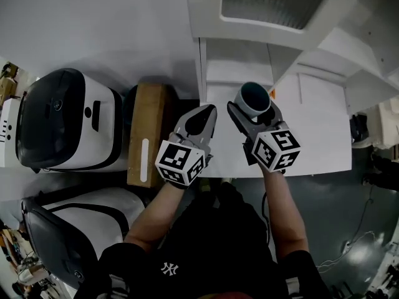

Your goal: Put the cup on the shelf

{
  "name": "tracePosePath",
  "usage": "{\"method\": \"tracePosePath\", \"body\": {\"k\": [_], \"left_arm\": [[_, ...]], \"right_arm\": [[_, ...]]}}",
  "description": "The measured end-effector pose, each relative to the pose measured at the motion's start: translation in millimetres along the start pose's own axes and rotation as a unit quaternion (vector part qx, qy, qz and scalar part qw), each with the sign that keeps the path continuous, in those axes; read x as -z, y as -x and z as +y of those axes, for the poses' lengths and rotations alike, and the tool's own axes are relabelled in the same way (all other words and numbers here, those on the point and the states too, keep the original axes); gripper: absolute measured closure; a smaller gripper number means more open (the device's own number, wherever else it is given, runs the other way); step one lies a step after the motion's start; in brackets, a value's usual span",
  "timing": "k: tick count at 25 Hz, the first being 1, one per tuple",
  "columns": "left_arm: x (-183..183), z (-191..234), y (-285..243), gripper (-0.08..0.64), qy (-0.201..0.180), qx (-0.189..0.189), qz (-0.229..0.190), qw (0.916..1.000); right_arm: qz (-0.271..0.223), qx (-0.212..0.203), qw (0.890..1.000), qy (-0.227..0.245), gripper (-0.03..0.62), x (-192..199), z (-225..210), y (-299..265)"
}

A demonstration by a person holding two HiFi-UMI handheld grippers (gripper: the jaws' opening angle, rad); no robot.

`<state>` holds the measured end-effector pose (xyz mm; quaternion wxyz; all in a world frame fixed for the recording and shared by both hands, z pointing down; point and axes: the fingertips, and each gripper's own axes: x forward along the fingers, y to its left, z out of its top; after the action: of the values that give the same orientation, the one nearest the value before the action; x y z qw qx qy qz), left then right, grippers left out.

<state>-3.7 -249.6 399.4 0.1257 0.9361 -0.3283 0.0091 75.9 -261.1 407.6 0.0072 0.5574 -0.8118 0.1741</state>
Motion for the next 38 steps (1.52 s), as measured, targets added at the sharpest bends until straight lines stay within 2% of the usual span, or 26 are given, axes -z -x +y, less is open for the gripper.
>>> {"method": "tracePosePath", "body": {"k": [6,15,26,38], "left_arm": [[0.1,23.4,-25.1,0.558,0.004,-0.027,-0.011,0.9996],[14.5,56.3,-55.7,0.560,0.015,-0.054,-0.001,0.9984],[19.3,88.2,-66.1,0.560,0.031,-0.073,-0.001,0.9968],[27.1,106.5,-65.8,0.560,0.040,-0.081,0.004,0.9959]], "right_arm": [[0.014,-0.004,1.000,0.013,0.201,2.1,-30.2,-49.7],[0.024,-0.005,1.000,0.010,0.202,1.8,-65.6,-114.8],[0.035,-0.001,0.999,0.025,0.202,-1.9,-76.6,-171.4],[0.037,0.019,0.997,0.067,0.199,2.5,-79.7,-205.6]]}}
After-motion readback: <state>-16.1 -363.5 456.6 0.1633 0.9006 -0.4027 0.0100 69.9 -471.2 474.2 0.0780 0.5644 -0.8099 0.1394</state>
